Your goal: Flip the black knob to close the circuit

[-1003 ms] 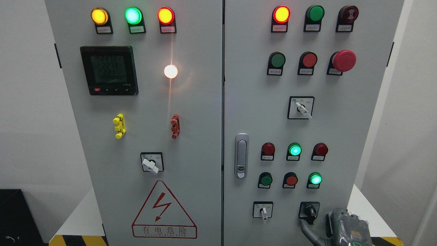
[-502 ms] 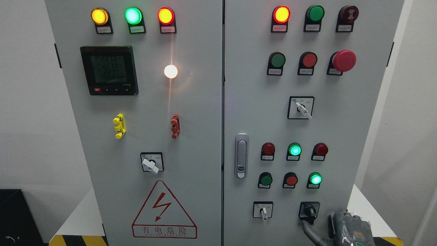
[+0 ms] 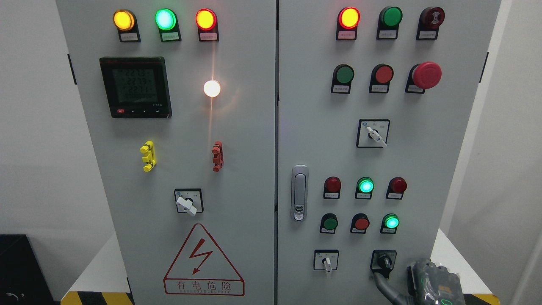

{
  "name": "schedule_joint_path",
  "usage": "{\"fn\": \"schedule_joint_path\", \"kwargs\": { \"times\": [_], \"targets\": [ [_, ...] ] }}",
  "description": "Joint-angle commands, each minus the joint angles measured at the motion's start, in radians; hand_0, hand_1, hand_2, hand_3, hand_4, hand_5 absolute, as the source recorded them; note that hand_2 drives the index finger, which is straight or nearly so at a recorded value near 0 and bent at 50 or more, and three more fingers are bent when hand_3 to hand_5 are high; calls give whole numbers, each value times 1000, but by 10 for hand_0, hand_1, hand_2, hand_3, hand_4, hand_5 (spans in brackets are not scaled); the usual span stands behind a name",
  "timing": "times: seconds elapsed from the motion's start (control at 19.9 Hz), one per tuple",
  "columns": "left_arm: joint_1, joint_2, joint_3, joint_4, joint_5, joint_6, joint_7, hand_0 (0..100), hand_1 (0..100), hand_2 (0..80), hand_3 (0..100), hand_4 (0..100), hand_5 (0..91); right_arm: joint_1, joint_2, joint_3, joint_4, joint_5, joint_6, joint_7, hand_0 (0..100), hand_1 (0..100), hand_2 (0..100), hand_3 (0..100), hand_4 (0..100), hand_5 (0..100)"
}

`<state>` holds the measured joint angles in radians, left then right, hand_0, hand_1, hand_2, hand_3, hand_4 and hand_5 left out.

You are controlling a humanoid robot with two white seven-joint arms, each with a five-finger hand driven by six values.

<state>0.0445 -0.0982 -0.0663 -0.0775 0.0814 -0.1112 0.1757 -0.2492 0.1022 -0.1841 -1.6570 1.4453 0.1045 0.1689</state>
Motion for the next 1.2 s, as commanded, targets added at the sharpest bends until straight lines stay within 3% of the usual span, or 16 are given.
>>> {"fn": "schedule_joint_path", "kwargs": {
  "times": [0.0,1.15],
  "targets": [
    [0,0,0,-1,0,-1,-1,120,556,0,0,0,0,-1,-1,-41,0,-2,1,-6,0,17,915,1000,988,994],
    [0,-1,0,1,1,-1,-1,120,556,0,0,0,0,-1,-1,-58,-4,-10,-6,-5,0,21,914,1000,988,991]
  ]
}}
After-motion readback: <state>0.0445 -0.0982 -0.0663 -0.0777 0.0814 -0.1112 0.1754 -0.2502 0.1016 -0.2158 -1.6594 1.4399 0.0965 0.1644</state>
